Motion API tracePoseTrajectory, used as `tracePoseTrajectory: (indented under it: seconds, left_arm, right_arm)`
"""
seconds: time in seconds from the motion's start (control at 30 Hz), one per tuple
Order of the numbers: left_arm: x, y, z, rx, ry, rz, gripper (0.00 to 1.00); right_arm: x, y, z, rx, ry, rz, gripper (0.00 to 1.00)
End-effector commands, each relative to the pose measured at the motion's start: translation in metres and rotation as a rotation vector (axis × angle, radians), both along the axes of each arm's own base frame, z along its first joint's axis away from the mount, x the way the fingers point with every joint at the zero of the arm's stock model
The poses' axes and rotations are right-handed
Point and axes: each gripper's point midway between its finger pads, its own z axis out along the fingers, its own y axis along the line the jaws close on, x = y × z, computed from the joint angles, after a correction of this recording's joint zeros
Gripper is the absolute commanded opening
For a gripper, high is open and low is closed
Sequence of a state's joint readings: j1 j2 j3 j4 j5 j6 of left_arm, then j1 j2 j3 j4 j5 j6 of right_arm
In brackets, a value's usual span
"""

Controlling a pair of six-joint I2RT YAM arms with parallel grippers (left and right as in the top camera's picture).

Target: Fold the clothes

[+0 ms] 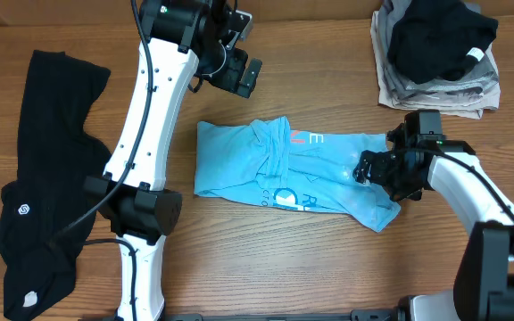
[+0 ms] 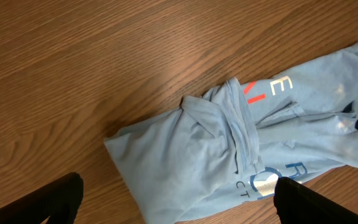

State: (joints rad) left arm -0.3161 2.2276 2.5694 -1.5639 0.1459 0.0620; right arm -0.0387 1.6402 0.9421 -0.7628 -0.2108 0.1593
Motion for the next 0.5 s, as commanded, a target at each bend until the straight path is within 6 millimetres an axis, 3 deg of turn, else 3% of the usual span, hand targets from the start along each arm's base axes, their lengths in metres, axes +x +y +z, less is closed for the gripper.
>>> tracePoseTrajectory:
  seconds: [0.0,0.47]
  left_arm:
    - [0.002,0.003,0.008,0.006,-0.029,-0.012,1.00]
    - [0.002,0.003,0.007,0.007,-0.027,-0.012,1.00]
  right_arm:
    - [-0.004,0.005,-0.011,0.031,0.034,0.006,1.00]
    - [-0.011,0.004,-0.030,0.029,0.082,0.005,1.00]
